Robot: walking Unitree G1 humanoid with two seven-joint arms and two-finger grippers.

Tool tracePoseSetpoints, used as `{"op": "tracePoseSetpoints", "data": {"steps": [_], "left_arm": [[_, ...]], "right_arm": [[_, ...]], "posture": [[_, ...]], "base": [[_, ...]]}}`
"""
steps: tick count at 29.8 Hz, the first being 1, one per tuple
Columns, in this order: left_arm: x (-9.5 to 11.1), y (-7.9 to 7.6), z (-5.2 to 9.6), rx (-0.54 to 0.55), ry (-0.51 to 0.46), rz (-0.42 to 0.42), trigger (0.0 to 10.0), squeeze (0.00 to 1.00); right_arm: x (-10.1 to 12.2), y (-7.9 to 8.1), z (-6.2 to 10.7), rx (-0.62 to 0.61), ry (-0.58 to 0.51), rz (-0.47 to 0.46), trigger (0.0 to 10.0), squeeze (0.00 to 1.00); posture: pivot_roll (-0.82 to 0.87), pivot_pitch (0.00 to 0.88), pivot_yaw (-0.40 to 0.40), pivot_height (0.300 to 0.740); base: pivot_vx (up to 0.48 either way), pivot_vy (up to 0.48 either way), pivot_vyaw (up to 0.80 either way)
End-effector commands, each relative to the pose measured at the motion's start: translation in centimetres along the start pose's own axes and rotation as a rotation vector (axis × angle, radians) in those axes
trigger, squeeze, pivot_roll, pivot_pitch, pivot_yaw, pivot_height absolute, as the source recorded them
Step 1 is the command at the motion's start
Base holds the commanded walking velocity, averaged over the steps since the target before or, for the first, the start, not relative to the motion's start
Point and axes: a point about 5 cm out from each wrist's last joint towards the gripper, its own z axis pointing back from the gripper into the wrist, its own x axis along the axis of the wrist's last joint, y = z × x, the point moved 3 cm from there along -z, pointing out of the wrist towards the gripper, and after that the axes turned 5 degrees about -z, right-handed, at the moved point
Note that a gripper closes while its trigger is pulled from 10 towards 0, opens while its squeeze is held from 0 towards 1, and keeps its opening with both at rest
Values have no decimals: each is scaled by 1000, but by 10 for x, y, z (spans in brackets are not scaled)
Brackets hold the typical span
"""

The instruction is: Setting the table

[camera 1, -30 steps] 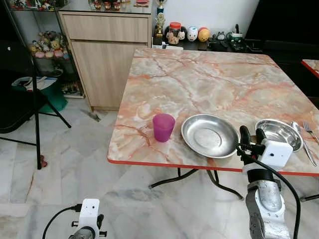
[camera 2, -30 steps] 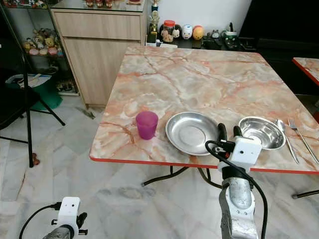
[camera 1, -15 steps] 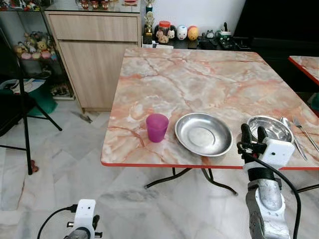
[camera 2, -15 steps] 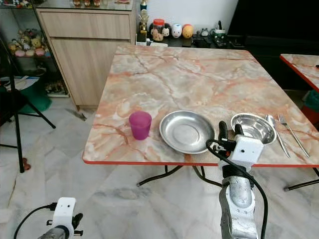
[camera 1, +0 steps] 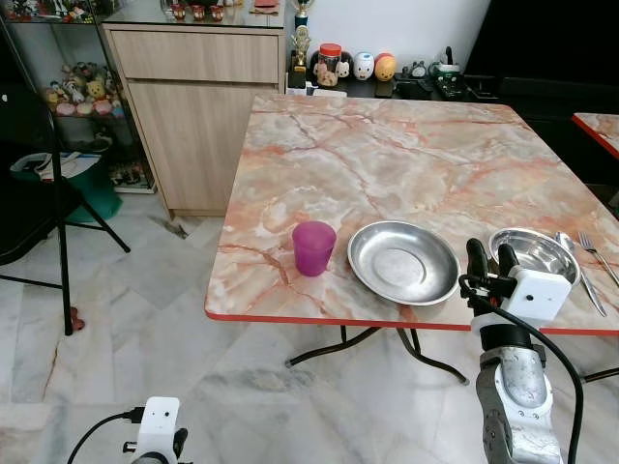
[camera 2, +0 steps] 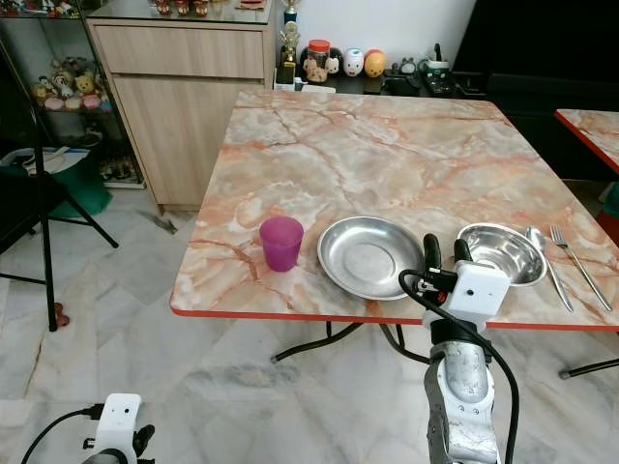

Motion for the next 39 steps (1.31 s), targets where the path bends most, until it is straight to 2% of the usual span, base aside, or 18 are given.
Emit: {"op": "tracePoseSetpoints", "data": {"steps": [1, 8, 19, 26, 31, 32, 33, 34, 39], "left_arm": [[5, -2, -1, -11, -13, -13, 10000, 0], [7, -2, -2, -13, -20, -15, 10000, 0], [1, -2, 0, -3, -4, -11, 10000, 0], [3, -3, -1, 7, -6, -23, 10000, 0], [2, -3, -1, 5, -5, -25, 10000, 0], [1, -3, -1, 5, -3, -26, 10000, 0], [1, -3, 0, 5, -1, -27, 10000, 0], [0, -4, 0, 5, 0, -28, 10000, 0], [-2, -3, 0, 6, 10, -32, 10000, 0]], "right_arm": [[1, -2, -1, -8, -4, -5, 10000, 0], [0, -2, -2, -9, 0, -2, 10000, 0], [0, -2, -1, -9, 3, -2, 10000, 0], [-2, 1, 3, -9, 12, -8, 10000, 0], [-4, -1, 14, -15, 38, -7, 10000, 0], [-5, -3, 17, -19, 43, -23, 10000, 455], [-5, -4, 19, -21, 46, -35, 10000, 455], [-6, -5, 21, -22, 51, -44, 10000, 1000], [-7, -13, 27, -62, 72, -76, 10000, 1000]], "posture": [[54, 0, -68, 724], [54, 0, -70, 724], [54, 0, -72, 724], [51, 0, -73, 724], [43, 0, -70, 724], [39, 0, -69, 724], [39, 0, -69, 724], [37, 0, -68, 724], [30, 0, -68, 724]], "base": [[0, 0, 0], [301, 0, 0], [346, 0, 0], [0, 0, 0], [0, 0, 0], [0, 0, 0], [0, 0, 0], [0, 0, 0], [0, 0, 0]]}}
